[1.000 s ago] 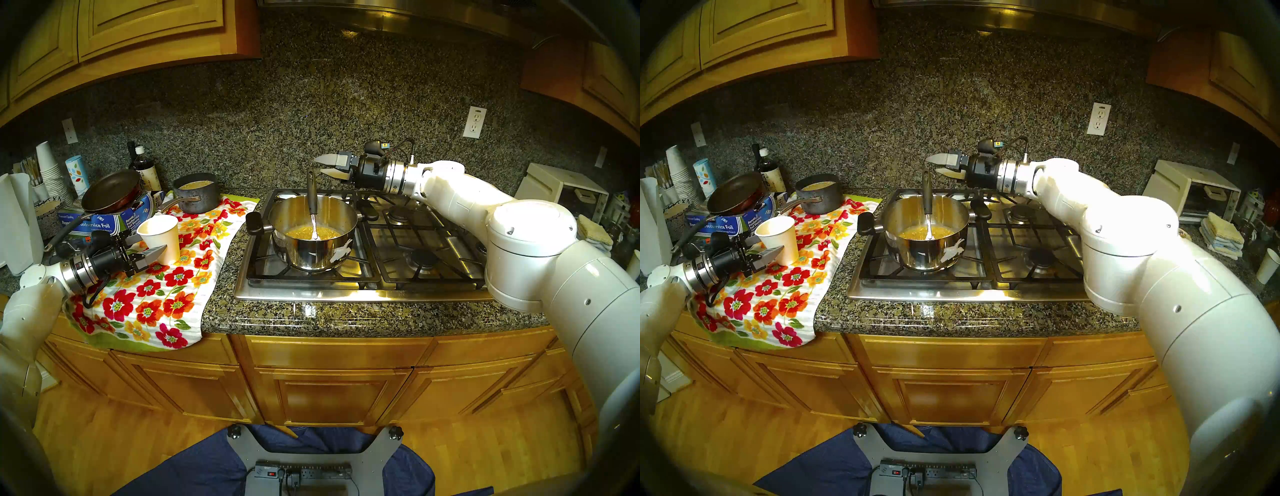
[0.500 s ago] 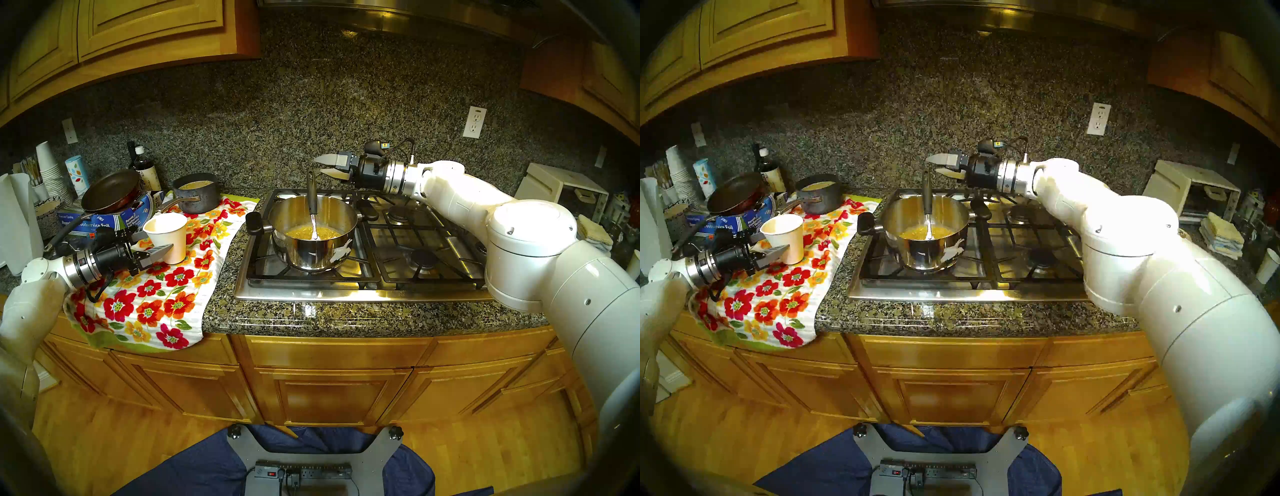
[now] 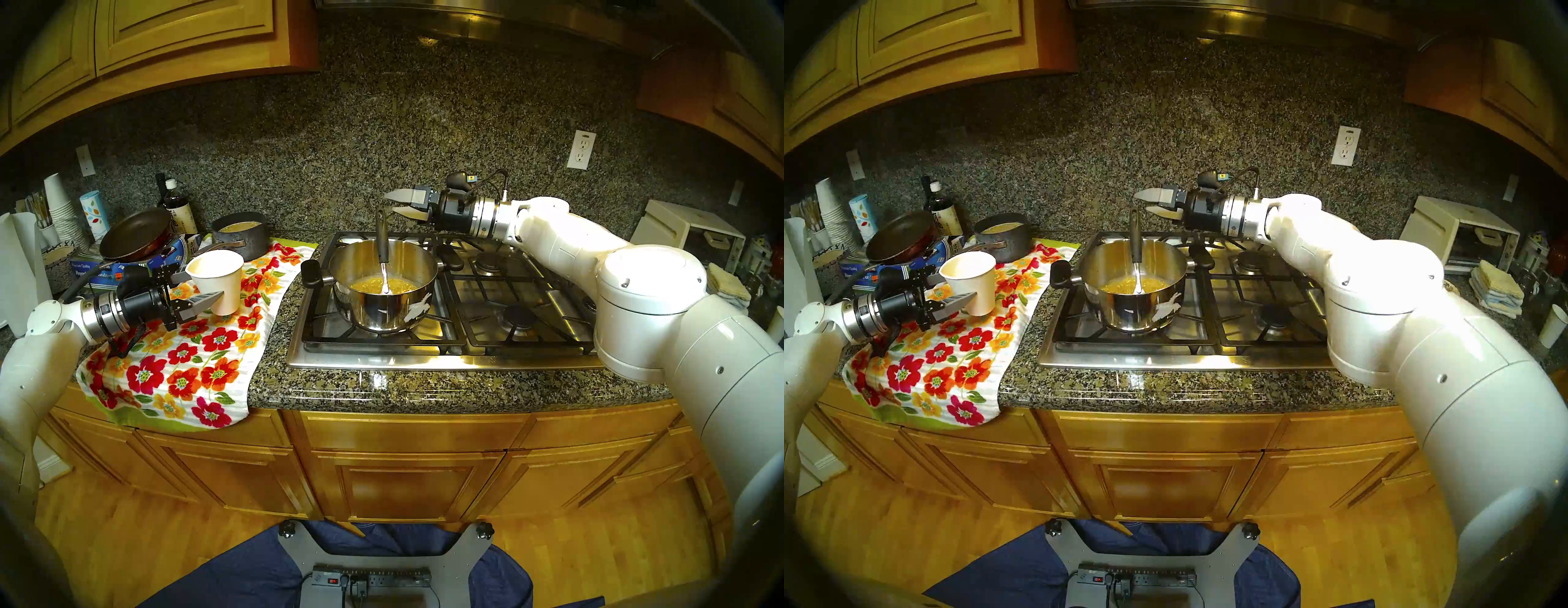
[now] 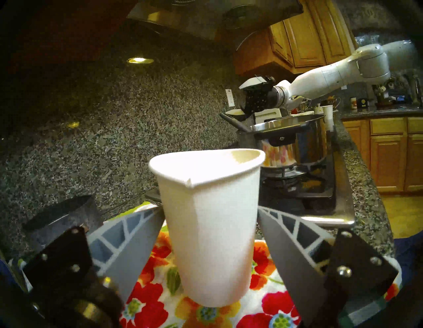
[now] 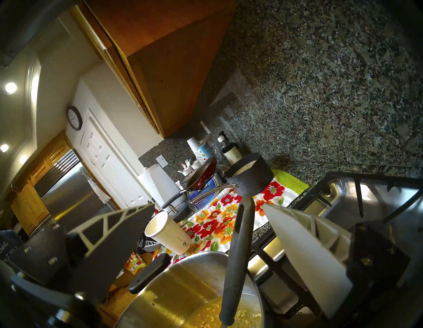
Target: Pour oats into pot and stir with a spoon
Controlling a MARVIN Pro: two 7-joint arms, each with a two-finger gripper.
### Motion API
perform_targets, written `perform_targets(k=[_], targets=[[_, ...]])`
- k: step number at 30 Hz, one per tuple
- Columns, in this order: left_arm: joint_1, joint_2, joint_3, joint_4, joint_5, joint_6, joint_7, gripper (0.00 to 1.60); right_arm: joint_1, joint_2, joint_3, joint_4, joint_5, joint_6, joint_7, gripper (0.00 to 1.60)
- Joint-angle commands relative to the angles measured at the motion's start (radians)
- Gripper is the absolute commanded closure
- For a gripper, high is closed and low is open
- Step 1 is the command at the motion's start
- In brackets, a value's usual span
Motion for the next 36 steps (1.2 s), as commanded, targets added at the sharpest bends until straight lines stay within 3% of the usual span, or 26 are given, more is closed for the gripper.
perform_targets(k=[1, 14, 26, 36], targets=[[-0.005, 0.042, -0.044, -0.1, -0.022, 0.026, 0.052, 0.35, 0.04, 0.001, 0.01, -0.001, 0.008, -0.001, 0.003, 0.0], [-0.097, 0.043, -0.025, -0.196, 0.054, 0.095, 0.165, 0.31, 0.04, 0.001, 0.01, -0.001, 0.008, -0.001, 0.003, 0.0], [-0.187, -0.026, 0.026, -0.276, 0.183, 0.189, 0.262, 0.31, 0.04, 0.001, 0.01, -0.001, 0.008, -0.001, 0.003, 0.0], [-0.258, -0.089, 0.069, -0.306, 0.272, 0.237, 0.29, 0.28, 0.04, 0.001, 0.01, -0.001, 0.007, -0.001, 0.003, 0.0]])
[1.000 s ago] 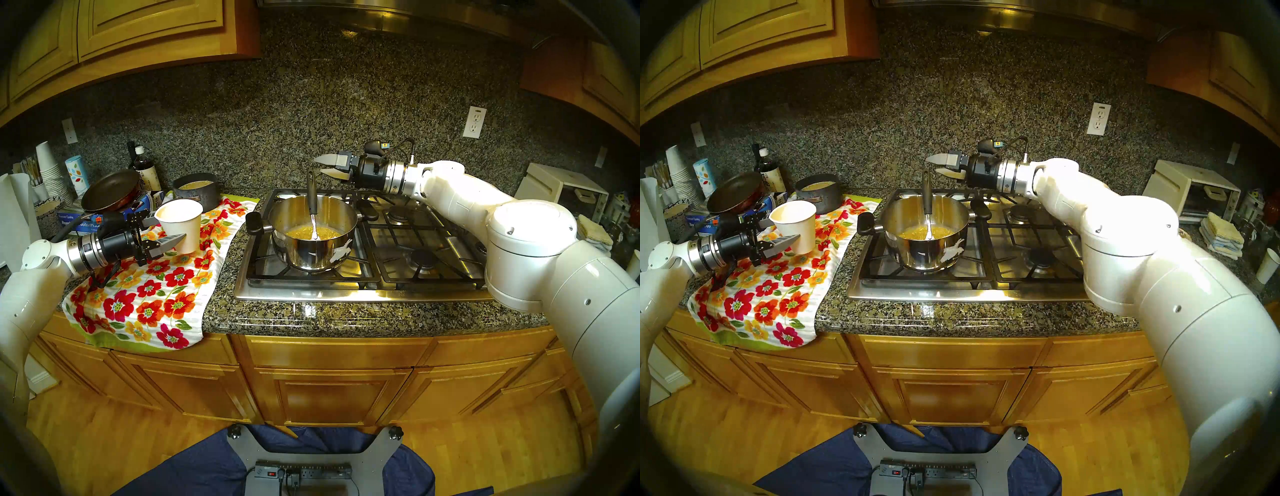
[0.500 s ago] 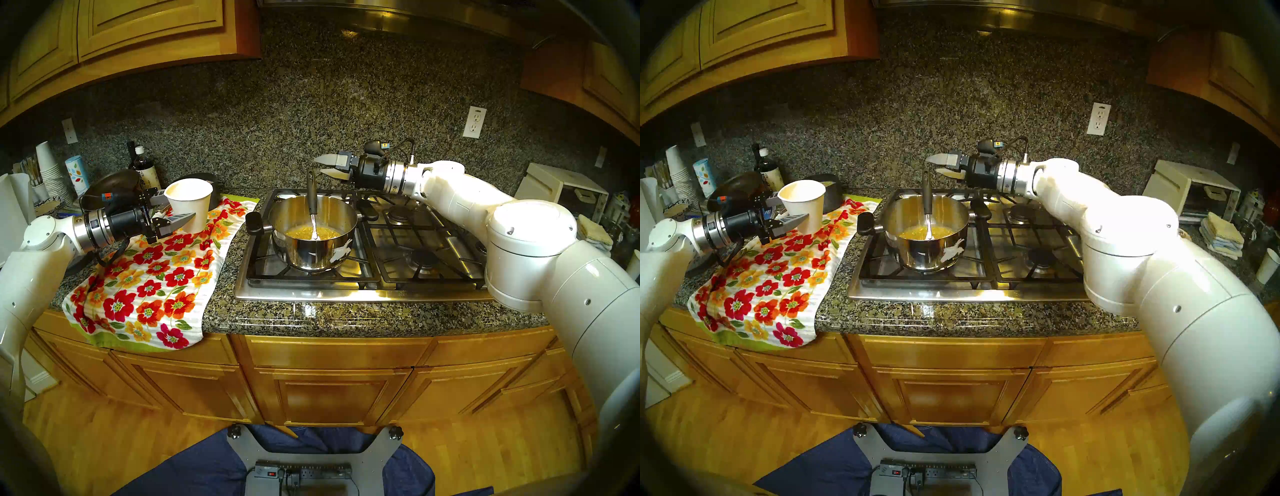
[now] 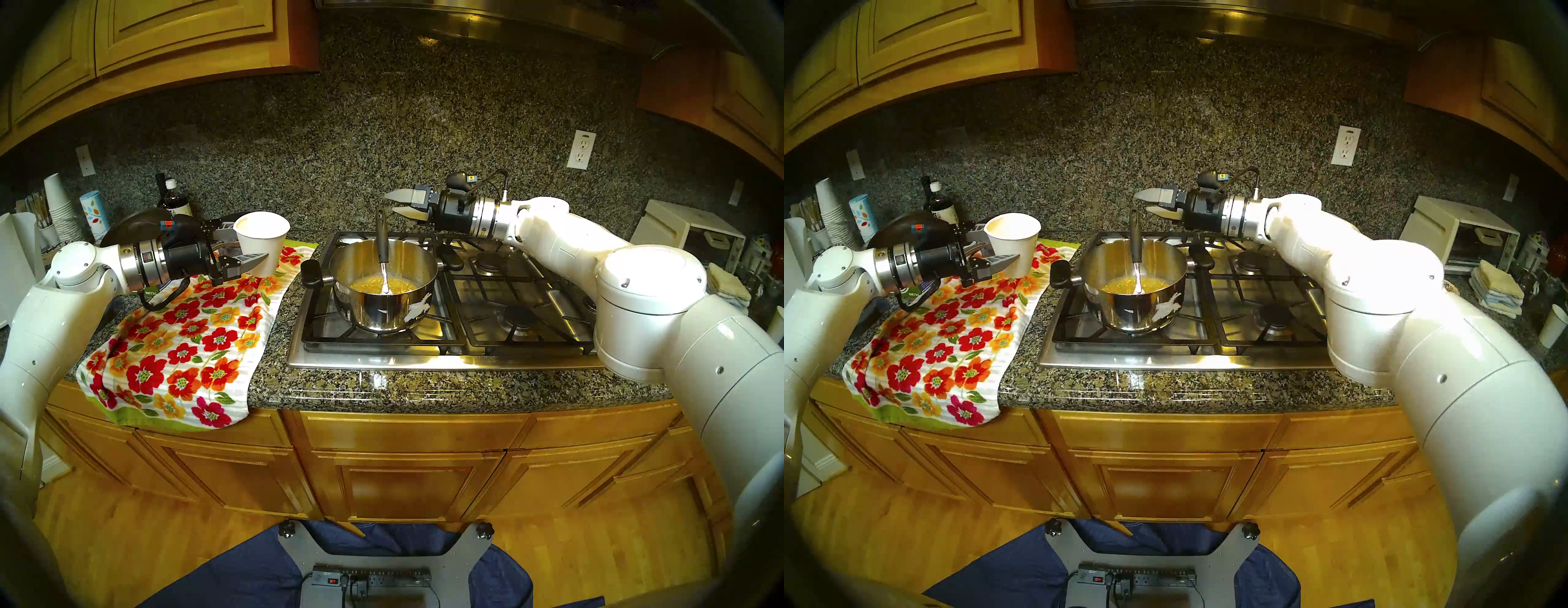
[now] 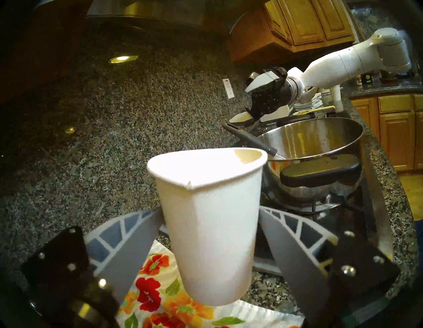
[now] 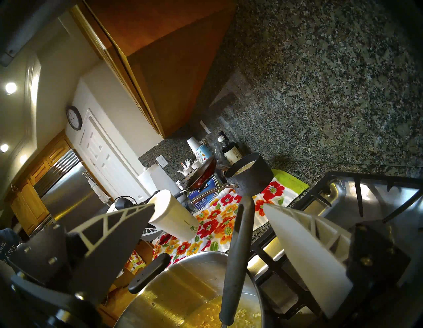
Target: Pour oats into pot and stir with a spoon
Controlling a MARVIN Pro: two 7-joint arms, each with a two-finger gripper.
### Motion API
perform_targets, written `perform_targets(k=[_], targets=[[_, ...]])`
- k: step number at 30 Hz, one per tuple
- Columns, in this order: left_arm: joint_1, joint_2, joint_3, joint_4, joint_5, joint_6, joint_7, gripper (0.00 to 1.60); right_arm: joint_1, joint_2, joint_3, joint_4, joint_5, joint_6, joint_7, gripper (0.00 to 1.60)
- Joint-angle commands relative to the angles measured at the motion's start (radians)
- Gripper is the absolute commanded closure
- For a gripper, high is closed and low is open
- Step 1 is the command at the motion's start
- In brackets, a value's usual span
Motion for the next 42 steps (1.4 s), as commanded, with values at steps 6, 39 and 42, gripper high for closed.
perform_targets(k=[6, 39, 42], targets=[[-0.138, -0.075, 0.032, -0.048, 0.073, 0.043, 0.03, 0.27, 0.04, 0.001, 0.01, -0.001, 0.008, -0.001, 0.003, 0.0], [-0.236, -0.144, 0.098, -0.163, 0.36, 0.011, 0.096, 0.33, 0.04, 0.001, 0.01, -0.001, 0.008, -0.001, 0.003, 0.0], [-0.236, -0.143, 0.101, -0.185, 0.396, -0.001, 0.108, 0.34, 0.04, 0.001, 0.01, -0.001, 0.008, -0.001, 0.003, 0.0]])
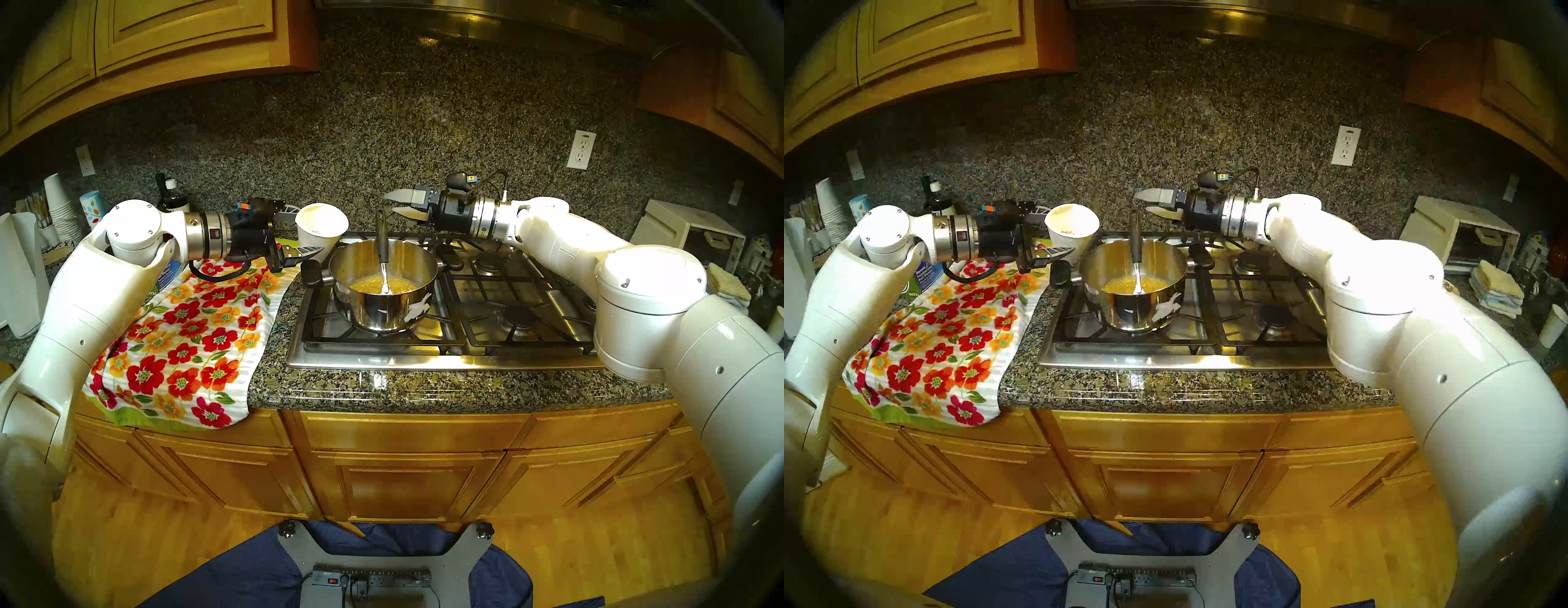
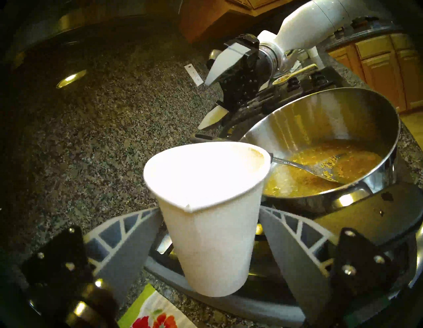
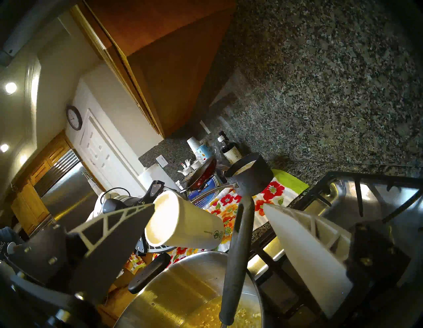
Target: Pour oats into pot and stir with a spoon
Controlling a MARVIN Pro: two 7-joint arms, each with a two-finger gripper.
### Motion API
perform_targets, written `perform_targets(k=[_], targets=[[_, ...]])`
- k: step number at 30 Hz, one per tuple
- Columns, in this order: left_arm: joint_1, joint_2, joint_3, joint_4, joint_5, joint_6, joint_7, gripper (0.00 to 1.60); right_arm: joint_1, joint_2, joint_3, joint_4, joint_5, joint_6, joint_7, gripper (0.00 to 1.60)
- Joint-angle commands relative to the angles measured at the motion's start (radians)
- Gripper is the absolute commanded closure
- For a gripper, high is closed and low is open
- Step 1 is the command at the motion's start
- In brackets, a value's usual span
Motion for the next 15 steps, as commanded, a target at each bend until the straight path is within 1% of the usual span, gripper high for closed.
perform_targets(k=[1, 8, 14, 15], targets=[[-0.056, 0.002, -0.012, -0.071, 0.059, -0.037, 0.041, 0.35, 0.04, 0.001, 0.01, -0.001, 0.008, -0.001, 0.003, 0.0], [-0.04, 0.009, -0.009, -0.132, 0.145, -0.062, 0.08, 0.4, 0.04, 0.001, 0.01, -0.001, 0.008, -0.001, 0.003, 0.0], [-0.024, 0.007, -0.013, -0.166, 0.188, -0.064, 0.109, 0.42, 0.041, 0.001, 0.011, -0.001, 0.008, 0.0, 0.003, 0.0], [-0.023, 0.009, -0.012, -0.172, 0.205, -0.074, 0.118, 0.42, 0.041, 0.001, 0.011, -0.001, 0.008, 0.0, 0.003, 0.0]])
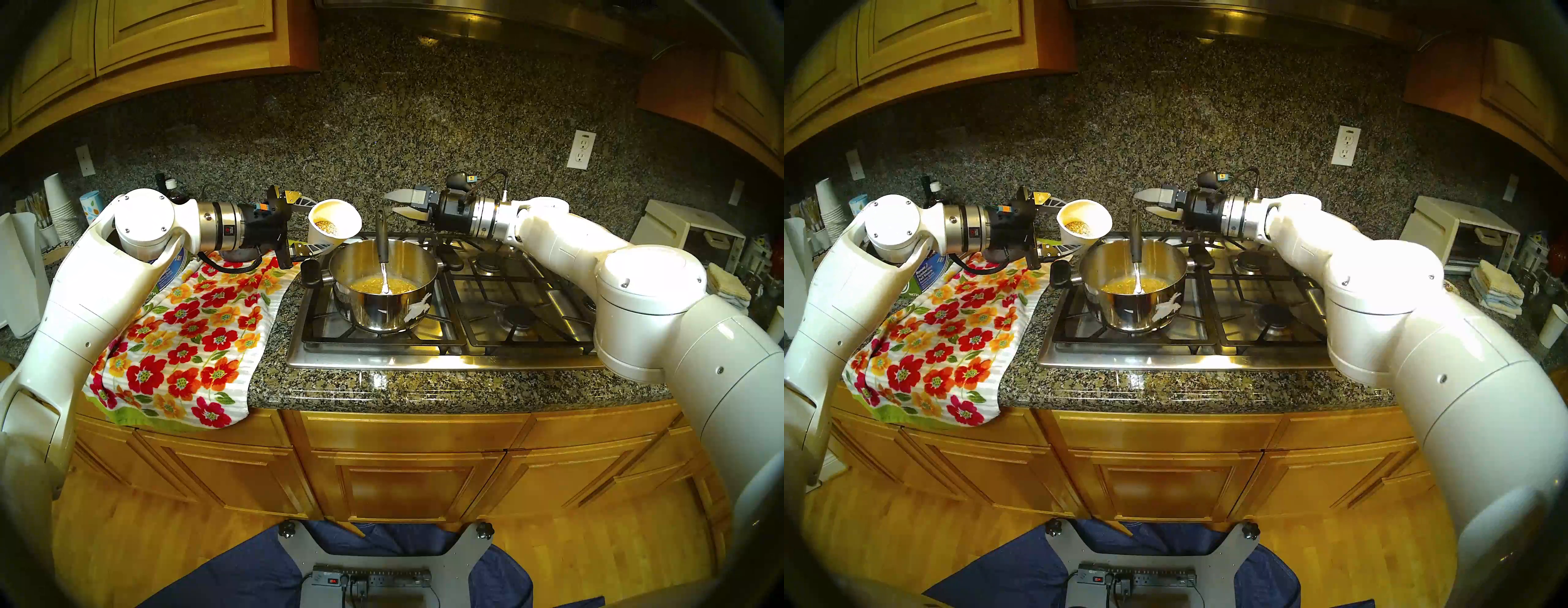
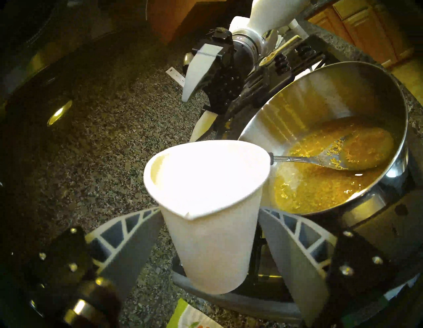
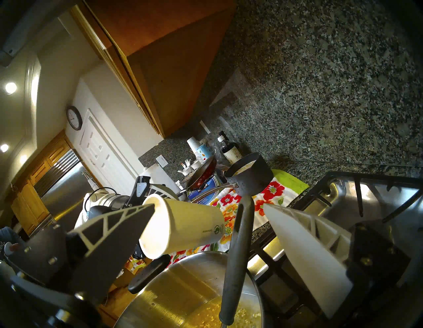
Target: Pour oats into pot and stir with a spoon
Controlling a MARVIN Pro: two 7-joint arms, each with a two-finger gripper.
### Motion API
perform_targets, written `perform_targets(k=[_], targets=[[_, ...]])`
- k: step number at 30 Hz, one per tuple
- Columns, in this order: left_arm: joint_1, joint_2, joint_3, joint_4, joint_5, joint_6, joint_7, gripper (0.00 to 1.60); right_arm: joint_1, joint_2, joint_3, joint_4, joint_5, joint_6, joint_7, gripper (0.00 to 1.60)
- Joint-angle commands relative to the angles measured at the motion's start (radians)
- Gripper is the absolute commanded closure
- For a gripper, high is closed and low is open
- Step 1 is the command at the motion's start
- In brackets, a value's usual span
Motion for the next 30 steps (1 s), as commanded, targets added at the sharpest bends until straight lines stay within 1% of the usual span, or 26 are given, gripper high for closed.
perform_targets(k=[1, 3, 7, 9, 12, 23, 25, 27, 28, 30], targets=[[-0.02, 0.004, -0.024, -0.062, 0.039, -0.02, 0.055, 0.42, 0.041, 0.001, 0.01, -0.001, 0.008, 0.0, 0.003, 0.0], [-0.015, 0.008, -0.02, -0.076, 0.077, -0.041, 0.078, 0.44, 0.041, 0.001, 0.01, -0.001, 0.008, 0.0, 0.003, 0.0], [0.0, 0.013, -0.021, -0.108, 0.12, -0.06, 0.106, 0.43, 0.041, 0.001, 0.01, -0.001, 0.008, 0.0, 0.003, 0.0], [0.009, 0.016, -0.022, -0.126, 0.143, -0.067, 0.122, 0.46, 0.041, 0.001, 0.01, -0.001, 0.008, 0.0, 0.003, 0.0], [0.021, 0.022, -0.022, -0.15, 0.18, -0.076, 0.146, 0.45, 0.041, 0.001, 0.01, -0.001, 0.008, 0.0, 0.003, 0.0], [0.068, 0.043, -0.022, -0.235, 0.344, -0.113, 0.252, 0.48, 0.041, 0.001, 0.011, -0.001, 0.008, 0.0, 0.003, 0.0], [0.077, 0.041, -0.026, -0.246, 0.343, -0.105, 0.258, 0.48, 0.041, 0.001, 0.011, -0.001, 0.008, 0.0, 0.003, 0.0], [0.082, 0.045, -0.023, -0.258, 0.395, -0.114, 0.287, 0.48, 0.041, 0.001, 0.011, -0.001, 0.008, 0.0, 0.003, 0.0], [0.085, 0.045, -0.023, -0.261, 0.4, -0.115, 0.291, 0.46, 0.041, 0.001, 0.011, -0.001, 0.008, 0.0, 0.003, 0.0], [0.091, 0.048, -0.019, -0.271, 0.446, -0.125, 0.317, 0.49, 0.041, 0.001, 0.011, -0.001, 0.008, 0.0, 0.003, 0.0]])
